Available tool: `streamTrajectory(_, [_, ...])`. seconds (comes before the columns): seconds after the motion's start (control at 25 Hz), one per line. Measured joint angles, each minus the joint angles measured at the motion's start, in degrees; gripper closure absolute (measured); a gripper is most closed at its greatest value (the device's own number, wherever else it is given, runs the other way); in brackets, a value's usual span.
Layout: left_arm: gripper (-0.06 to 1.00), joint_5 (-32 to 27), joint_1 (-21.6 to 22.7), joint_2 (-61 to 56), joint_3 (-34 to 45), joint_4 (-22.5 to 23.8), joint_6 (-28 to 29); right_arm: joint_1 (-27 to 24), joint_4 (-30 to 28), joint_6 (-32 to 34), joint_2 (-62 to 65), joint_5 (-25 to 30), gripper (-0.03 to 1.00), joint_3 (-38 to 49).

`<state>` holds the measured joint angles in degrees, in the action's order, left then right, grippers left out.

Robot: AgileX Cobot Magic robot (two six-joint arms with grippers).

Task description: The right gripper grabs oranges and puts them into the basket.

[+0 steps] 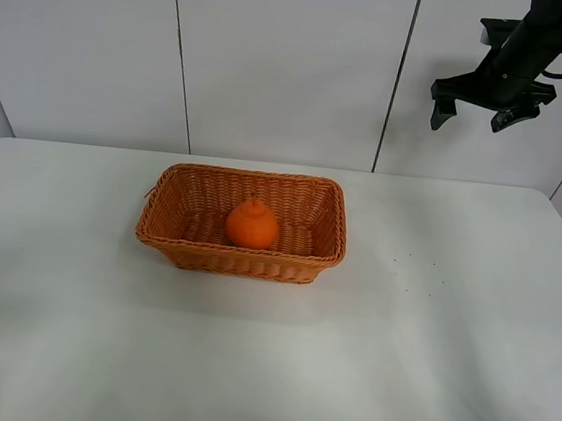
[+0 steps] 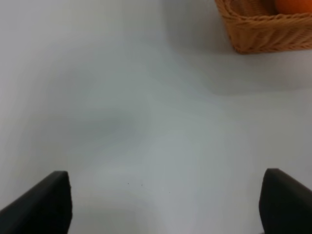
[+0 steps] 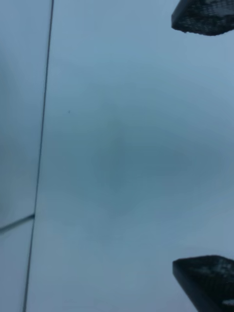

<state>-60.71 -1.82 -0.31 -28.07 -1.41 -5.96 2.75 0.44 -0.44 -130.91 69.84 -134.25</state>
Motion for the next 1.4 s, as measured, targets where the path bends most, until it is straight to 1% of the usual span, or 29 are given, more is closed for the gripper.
streamTrajectory(0.2, [0.06, 0.0, 0.0, 0.0, 0.0, 0.0, 0.0, -0.05, 0.63, 0.0, 2.81, 0.0, 0.28, 3.42])
streamTrajectory(0.32, [0.06, 0.0, 0.0, 0.0, 0.0, 0.0, 0.0, -0.05, 0.53, 0.0, 6.91, 0.0, 0.28, 8.24])
streamTrajectory(0.44, [0.06, 0.0, 0.0, 0.0, 0.0, 0.0, 0.0, -0.05, 0.7, 0.0, 12.37, -0.05, 0.28, 15.51])
streamTrajectory(0.52, [0.06, 0.0, 0.0, 0.0, 0.0, 0.0, 0.0, -0.05, 1.28, 0.0, 17.68, -0.09, 0.28, 21.53])
streamTrajectory(0.64, [0.06, 0.0, 0.0, 0.0, 0.0, 0.0, 0.0, -0.05, 2.05, 0.0, 27.58, -0.15, 0.28, 33.37])
streamTrajectory(0.68, [0.06, 0.0, 0.0, 0.0, 0.0, 0.0, 0.0, -0.05, 2.05, 0.0, 27.58, -0.15, 0.28, 33.37])
streamTrajectory(0.84, [0.06, 0.0, 0.0, 0.0, 0.0, 0.0, 0.0, -0.05, 2.37, 0.0, 41.78, -0.15, 0.28, 50.03])
streamTrajectory(0.88, [0.06, 0.0, 0.0, 0.0, 0.0, 0.0, 0.0, -0.05, 2.54, 0.0, 45.95, -0.15, 0.28, 55.73])
streamTrajectory(1.08, [0.06, 0.0, 0.0, 0.0, 0.0, 0.0, 0.0, -0.05, 3.05, -0.46, 66.29, -0.4, 0.28, 78.13])
streamTrajectory(1.12, [0.06, 0.0, 0.0, 0.0, 0.0, 0.0, 0.0, -0.05, 3.05, -0.99, 71.5, -1.27, 0.28, 82.6])
streamTrajectory(1.2, [0.06, 0.0, 0.0, 0.0, 0.0, 0.0, 0.0, -0.05, 3.07, -1.97, 79.86, -5.53, 0.28, 90.62])
streamTrajectory(1.28, [0.06, 0.0, 0.0, 0.0, 0.0, 0.0, 0.0, -0.05, 3.07, -2.17, 88.07, -9.12, 0.28, 96.76])
streamTrajectory(1.36, [0.06, 0.0, 0.0, 0.0, 0.0, 0.0, 0.0, -0.05, 3.13, -2.17, 96.82, -11.04, 0.28, 101.5])
streamTrajectory(1.4, [0.06, 0.0, 0.0, 0.0, 0.0, 0.0, 0.0, -0.05, 3.12, -2.21, 100.96, -11.11, 0.28, 103.49])
